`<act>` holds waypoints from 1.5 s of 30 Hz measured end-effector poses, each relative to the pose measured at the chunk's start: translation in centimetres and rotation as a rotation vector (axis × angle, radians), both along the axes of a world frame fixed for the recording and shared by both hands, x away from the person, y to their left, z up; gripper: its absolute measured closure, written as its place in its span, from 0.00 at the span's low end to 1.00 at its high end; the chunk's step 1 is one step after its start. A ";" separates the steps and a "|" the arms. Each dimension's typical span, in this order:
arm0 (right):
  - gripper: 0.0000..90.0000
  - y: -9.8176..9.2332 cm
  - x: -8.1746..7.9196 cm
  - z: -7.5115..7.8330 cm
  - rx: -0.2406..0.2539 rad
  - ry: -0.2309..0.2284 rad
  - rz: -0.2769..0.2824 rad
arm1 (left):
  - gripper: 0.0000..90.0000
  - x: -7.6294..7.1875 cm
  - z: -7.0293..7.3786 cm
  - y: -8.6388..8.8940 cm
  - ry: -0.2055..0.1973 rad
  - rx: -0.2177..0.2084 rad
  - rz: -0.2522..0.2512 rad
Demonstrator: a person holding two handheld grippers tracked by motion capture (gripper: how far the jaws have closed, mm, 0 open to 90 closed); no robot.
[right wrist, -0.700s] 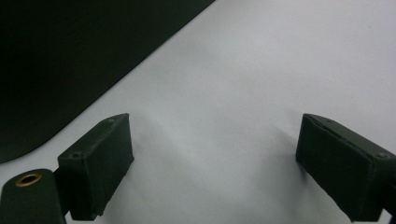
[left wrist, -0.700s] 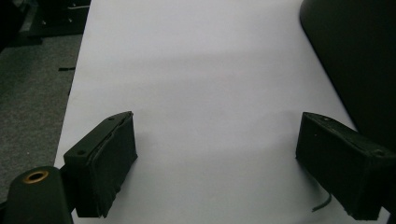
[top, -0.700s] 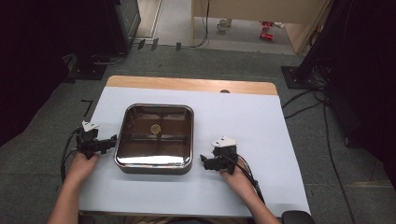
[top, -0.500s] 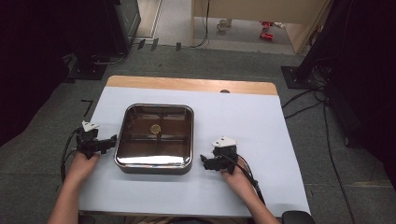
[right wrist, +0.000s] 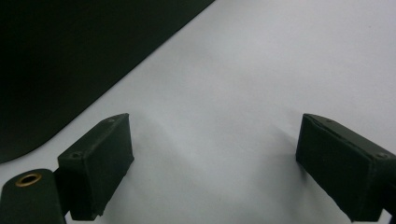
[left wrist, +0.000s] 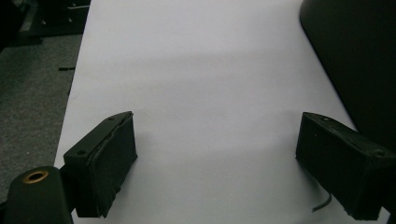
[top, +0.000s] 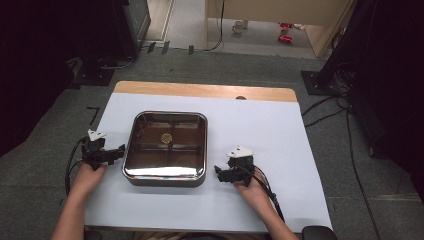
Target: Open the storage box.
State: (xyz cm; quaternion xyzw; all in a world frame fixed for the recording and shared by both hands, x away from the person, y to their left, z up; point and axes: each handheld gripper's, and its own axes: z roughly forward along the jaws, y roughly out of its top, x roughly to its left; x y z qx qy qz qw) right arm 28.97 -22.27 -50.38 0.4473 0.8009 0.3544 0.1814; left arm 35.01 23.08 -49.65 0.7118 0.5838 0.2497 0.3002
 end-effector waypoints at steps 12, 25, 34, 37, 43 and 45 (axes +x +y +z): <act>0.11 0.0 0.0 0.0 -0.001 0.000 0.000 | 0.13 0.0 0.0 0.0 0.000 0.000 0.000; 0.15 0.2 0.1 0.4 -0.016 0.023 -0.001 | 0.13 0.0 0.0 0.0 0.000 0.000 -0.001; 0.25 -0.1 0.3 1.3 0.021 0.082 0.024 | 0.13 0.0 0.0 0.0 0.001 0.001 -0.001; 0.27 -0.1 0.3 1.8 0.045 0.096 0.036 | 0.14 0.0 0.0 0.0 0.001 0.001 -0.001; 0.28 0.0 0.1 3.1 0.047 0.095 0.069 | 0.13 0.0 0.0 0.0 0.001 0.001 -0.001; 0.29 0.0 0.0 3.5 0.052 0.090 0.080 | 0.13 0.0 0.0 0.0 0.001 0.001 -0.001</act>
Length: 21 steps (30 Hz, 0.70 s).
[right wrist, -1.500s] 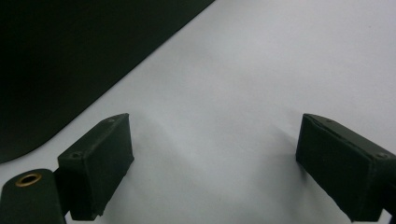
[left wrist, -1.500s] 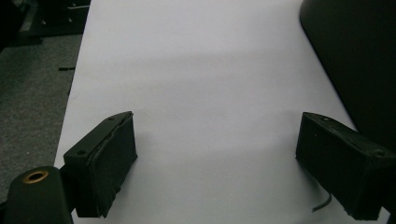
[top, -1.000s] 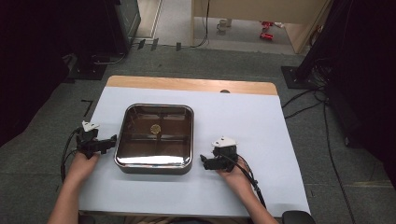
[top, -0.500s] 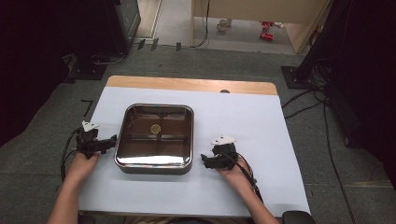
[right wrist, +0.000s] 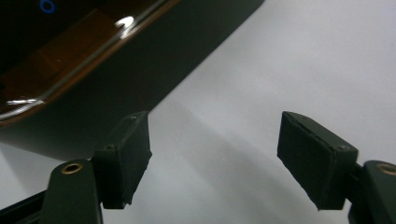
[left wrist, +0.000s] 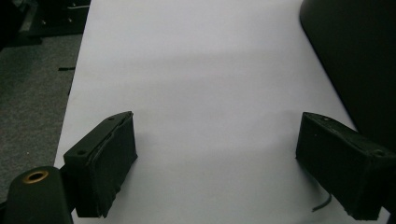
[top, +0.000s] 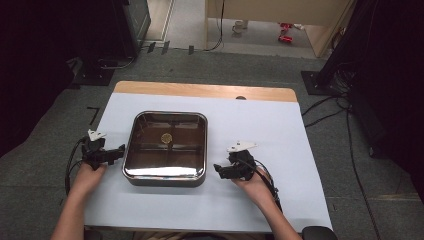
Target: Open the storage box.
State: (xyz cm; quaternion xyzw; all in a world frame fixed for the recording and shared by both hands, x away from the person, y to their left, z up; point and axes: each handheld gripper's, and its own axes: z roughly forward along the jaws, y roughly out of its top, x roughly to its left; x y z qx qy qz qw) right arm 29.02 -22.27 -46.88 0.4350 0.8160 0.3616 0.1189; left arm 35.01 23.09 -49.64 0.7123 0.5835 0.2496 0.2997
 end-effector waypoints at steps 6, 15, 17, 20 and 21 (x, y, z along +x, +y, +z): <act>0.30 -0.1 0.1 1.1 0.019 0.019 0.039 | 0.13 0.0 0.0 0.0 0.000 0.000 0.000; 0.34 -0.1 0.3 3.2 0.026 -0.001 0.071 | 0.13 0.0 0.0 0.0 0.000 0.000 0.000; 0.37 0.1 0.6 3.8 0.029 -0.002 0.083 | 0.13 0.0 0.0 0.0 -0.001 0.000 0.000; 0.39 0.4 1.0 4.3 0.033 0.009 0.104 | 0.13 0.0 0.0 0.0 -0.001 0.000 0.000; 0.39 0.5 1.1 4.5 0.032 0.004 0.114 | 0.14 0.0 0.0 0.0 -0.001 0.000 0.000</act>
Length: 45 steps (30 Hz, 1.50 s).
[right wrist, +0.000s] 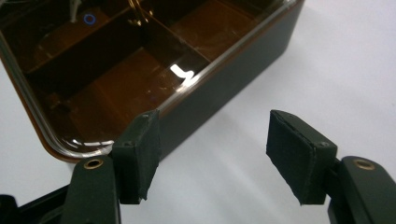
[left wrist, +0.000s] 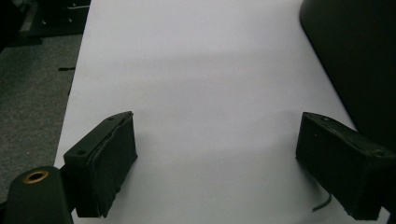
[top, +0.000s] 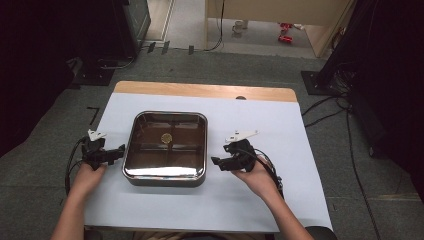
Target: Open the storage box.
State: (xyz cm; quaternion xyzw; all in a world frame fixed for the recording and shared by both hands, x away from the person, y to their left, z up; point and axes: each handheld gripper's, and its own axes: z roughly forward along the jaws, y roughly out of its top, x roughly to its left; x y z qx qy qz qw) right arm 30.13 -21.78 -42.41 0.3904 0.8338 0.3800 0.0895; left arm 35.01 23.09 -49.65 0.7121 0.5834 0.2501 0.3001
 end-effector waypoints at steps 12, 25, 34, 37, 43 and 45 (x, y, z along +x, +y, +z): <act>0.43 2.4 1.5 2.3 0.003 -0.023 0.074 | 0.13 0.0 0.0 0.0 0.000 0.000 0.000; 0.44 5.2 3.5 3.0 0.013 -0.035 0.135 | 0.13 0.0 0.0 0.0 0.000 -0.002 0.001; 0.46 7.2 4.8 2.9 0.013 -0.042 0.152 | 0.14 0.0 0.0 0.0 -0.002 0.001 -0.001; 0.47 8.6 5.4 2.7 0.018 -0.042 0.158 | 0.13 0.0 0.0 0.0 -0.001 0.000 0.001; 0.47 10.7 6.0 2.1 0.007 -0.038 0.175 | 0.13 0.0 0.0 0.0 -0.001 0.000 0.001; 0.47 11.4 6.2 1.9 0.007 -0.040 0.179 | 0.13 0.0 0.0 0.0 -0.002 0.000 0.001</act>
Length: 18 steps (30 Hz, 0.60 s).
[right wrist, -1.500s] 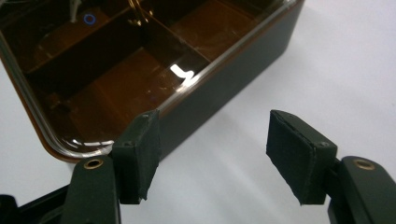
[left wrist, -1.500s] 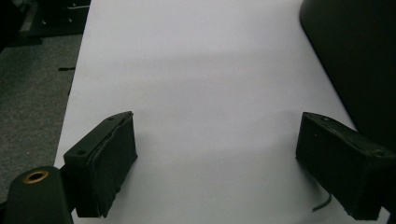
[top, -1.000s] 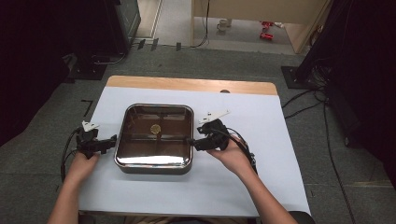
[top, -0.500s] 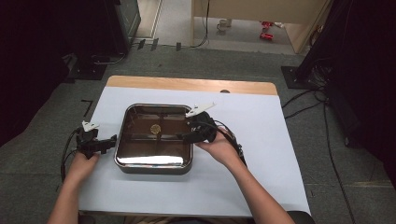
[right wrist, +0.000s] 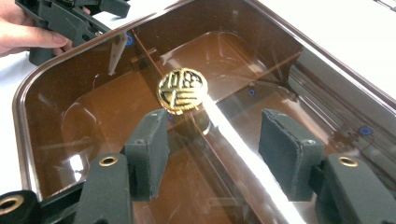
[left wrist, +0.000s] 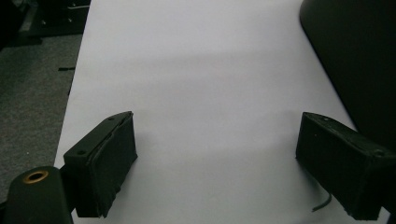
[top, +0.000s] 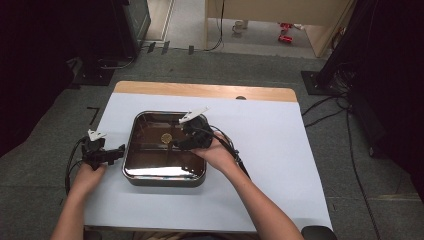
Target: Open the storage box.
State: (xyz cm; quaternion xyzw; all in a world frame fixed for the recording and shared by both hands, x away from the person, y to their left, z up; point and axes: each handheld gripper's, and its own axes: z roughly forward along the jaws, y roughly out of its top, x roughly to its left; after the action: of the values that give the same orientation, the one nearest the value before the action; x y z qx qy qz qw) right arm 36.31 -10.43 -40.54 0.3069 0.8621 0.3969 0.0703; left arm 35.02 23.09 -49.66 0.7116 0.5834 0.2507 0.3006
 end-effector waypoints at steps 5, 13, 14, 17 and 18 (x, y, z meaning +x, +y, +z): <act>0.48 1.0 0.2 -0.5 0.001 -0.004 0.006 | 0.13 0.0 0.0 0.0 0.000 0.000 0.000; 0.51 2.8 0.5 -1.3 -0.011 -0.009 0.015 | 0.13 0.0 0.0 0.0 0.000 0.000 0.000; 0.53 3.3 0.5 -1.5 -0.016 -0.008 0.023 | 0.13 0.0 0.0 0.0 0.000 0.000 0.000; 0.58 3.9 0.4 -1.7 -0.034 -0.024 0.027 | 0.13 0.0 0.0 0.0 0.000 0.000 0.000; 0.60 4.0 0.3 -1.7 -0.039 -0.033 0.026 | 0.13 0.0 0.0 0.0 0.000 0.000 0.000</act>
State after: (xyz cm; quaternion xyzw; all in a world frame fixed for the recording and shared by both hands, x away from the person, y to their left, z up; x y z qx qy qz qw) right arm 36.64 -6.39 -42.27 0.2876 0.8724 0.3859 0.0851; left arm 35.02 23.09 -49.66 0.7117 0.5834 0.2507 0.3005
